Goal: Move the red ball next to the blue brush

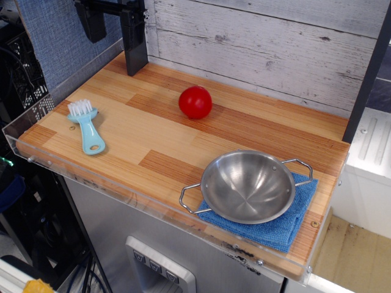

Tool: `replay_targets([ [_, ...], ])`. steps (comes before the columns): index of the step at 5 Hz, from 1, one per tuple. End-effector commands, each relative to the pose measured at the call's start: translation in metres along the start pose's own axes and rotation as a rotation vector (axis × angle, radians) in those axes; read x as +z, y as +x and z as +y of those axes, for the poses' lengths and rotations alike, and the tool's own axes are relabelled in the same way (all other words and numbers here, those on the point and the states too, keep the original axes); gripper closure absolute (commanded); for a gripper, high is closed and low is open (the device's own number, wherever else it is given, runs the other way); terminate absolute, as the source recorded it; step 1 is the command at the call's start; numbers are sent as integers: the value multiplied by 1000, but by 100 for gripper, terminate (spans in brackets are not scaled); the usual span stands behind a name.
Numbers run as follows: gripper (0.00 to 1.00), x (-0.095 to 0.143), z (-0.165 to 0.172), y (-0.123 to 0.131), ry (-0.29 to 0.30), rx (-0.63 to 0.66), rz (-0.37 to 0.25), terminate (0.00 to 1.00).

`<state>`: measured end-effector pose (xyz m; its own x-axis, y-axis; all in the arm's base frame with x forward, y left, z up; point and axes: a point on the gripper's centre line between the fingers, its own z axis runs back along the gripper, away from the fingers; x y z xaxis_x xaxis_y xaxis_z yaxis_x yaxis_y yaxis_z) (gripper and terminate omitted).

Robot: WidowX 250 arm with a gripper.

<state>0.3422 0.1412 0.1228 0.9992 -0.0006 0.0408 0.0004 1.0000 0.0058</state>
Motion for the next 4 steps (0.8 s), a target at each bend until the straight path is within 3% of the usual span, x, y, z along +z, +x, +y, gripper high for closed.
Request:
replay_targets([
  [1, 0, 16, 7, -3, 23, -7, -46, 0],
  [3, 0, 16, 7, -3, 23, -7, -46, 0],
  [4, 0, 16, 7, -3, 23, -7, -46, 100],
])
